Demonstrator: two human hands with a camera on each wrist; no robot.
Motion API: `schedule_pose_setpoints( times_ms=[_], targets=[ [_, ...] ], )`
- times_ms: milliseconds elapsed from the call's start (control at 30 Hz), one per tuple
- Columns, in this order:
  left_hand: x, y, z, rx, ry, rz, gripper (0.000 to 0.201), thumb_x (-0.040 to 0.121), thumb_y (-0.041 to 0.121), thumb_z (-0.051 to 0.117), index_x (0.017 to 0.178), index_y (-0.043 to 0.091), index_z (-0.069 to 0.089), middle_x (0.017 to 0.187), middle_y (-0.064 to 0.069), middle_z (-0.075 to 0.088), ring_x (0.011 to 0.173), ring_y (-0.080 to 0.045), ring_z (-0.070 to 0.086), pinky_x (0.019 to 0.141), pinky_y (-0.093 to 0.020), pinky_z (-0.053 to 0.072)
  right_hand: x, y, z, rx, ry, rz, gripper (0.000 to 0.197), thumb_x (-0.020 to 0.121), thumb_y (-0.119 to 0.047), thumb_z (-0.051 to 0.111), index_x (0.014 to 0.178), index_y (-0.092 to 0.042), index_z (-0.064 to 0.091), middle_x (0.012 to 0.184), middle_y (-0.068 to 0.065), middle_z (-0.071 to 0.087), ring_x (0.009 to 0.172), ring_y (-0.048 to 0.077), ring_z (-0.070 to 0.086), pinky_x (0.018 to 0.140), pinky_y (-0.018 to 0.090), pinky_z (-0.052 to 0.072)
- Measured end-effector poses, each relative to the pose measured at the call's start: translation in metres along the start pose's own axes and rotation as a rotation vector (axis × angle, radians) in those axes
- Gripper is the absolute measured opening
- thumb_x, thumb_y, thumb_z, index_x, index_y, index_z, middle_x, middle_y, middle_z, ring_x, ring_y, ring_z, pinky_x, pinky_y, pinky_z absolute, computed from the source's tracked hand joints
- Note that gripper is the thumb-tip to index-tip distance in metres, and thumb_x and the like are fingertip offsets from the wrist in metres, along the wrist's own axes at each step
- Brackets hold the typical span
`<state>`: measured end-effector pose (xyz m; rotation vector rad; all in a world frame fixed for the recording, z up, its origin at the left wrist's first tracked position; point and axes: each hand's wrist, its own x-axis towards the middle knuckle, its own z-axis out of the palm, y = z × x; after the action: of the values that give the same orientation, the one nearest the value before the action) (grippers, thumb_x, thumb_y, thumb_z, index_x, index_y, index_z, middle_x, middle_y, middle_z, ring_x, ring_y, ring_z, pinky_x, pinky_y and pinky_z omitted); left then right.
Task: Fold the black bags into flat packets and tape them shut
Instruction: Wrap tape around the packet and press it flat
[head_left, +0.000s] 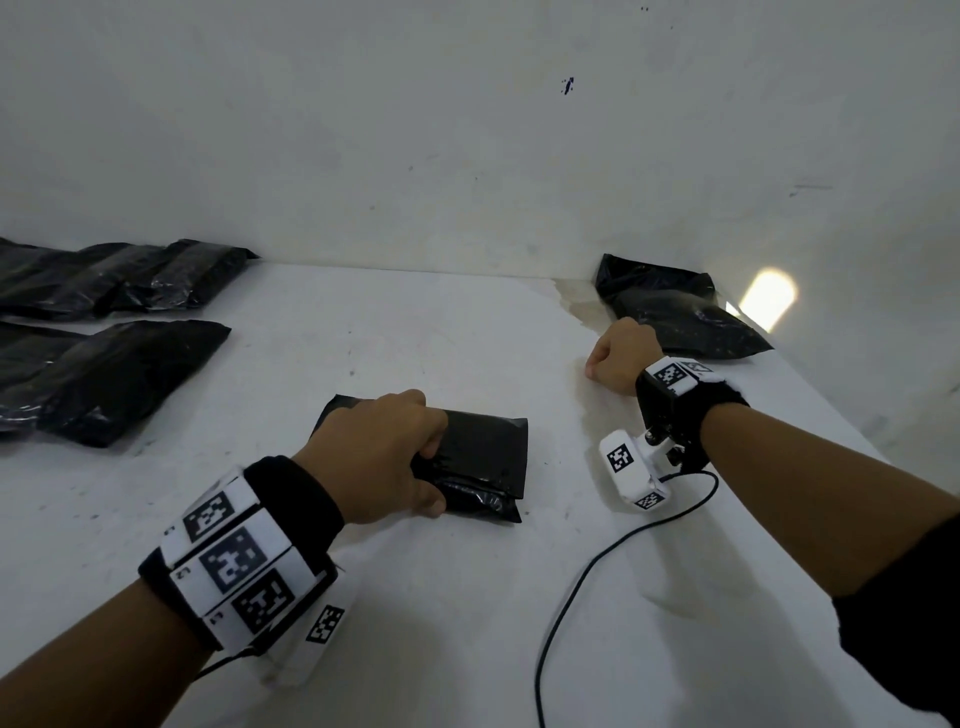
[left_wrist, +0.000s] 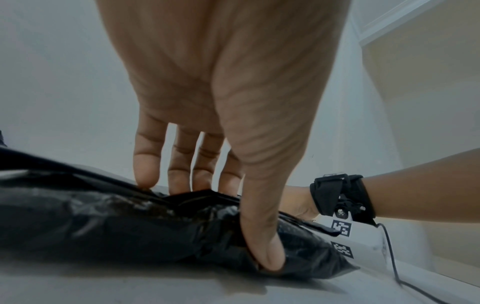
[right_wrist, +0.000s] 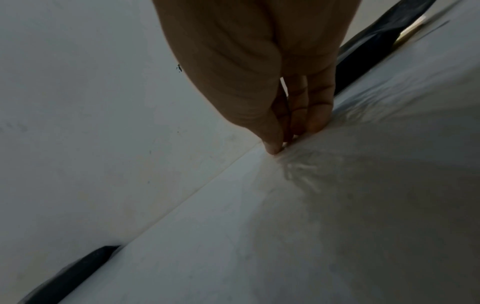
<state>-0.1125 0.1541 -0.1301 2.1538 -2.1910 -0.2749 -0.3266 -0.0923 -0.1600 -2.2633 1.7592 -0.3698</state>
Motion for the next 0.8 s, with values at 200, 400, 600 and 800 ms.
schedule_pose_setpoints(
  times_ms=[200, 400, 600, 800],
  targets=[
    [-0.001, 0.001, -0.001, 0.003, 0.001, -0.002, 0.045, 0.070, 0.053, 0.078, 0.086, 0.028, 0.044, 0.092, 0.011, 0.046, 0.082, -0.013, 0.048, 0.059, -0.028, 0.030, -0.018, -0.006, -0.010, -0.038, -0.031, -0.118, 0.020, 0.093, -0.007, 0.053, 0.098, 0.003, 0.071, 0.117, 0.018, 0.065, 0.110, 0.037, 0.058, 0.089, 0.035, 0.047],
    [-0.005, 0.006, -0.001, 0.033, 0.001, -0.010, 0.043, 0.075, 0.052, 0.075, 0.088, 0.027, 0.043, 0.094, 0.011, 0.045, 0.084, -0.015, 0.048, 0.060, -0.028, 0.029, -0.039, 0.000, -0.024, 0.123, -0.055, -0.196, 0.013, 0.092, -0.002, 0.051, 0.090, -0.003, 0.064, 0.103, 0.016, 0.069, 0.094, 0.028, 0.062, 0.080, 0.035, 0.050],
    [-0.014, 0.013, 0.001, 0.067, 0.003, -0.019, 0.042, 0.079, 0.051, 0.073, 0.095, 0.021, 0.047, 0.101, 0.008, 0.045, 0.090, -0.016, 0.049, 0.067, -0.030, 0.036, -0.073, -0.006, -0.043, 0.364, -0.101, -0.226, 0.022, 0.091, 0.003, 0.047, 0.078, -0.012, 0.055, 0.086, 0.010, 0.076, 0.088, 0.017, 0.072, 0.074, 0.035, 0.054],
    [-0.026, 0.009, 0.011, 0.031, 0.039, 0.039, 0.038, 0.090, 0.049, 0.060, 0.099, 0.012, 0.063, 0.110, 0.005, 0.047, 0.102, -0.016, 0.048, 0.088, -0.037, 0.047, -0.106, 0.001, -0.052, 0.418, -0.059, -0.251, 0.017, 0.094, 0.004, 0.045, 0.085, -0.007, 0.056, 0.080, 0.007, 0.076, 0.082, 0.014, 0.074, 0.073, 0.028, 0.054]
  ],
)
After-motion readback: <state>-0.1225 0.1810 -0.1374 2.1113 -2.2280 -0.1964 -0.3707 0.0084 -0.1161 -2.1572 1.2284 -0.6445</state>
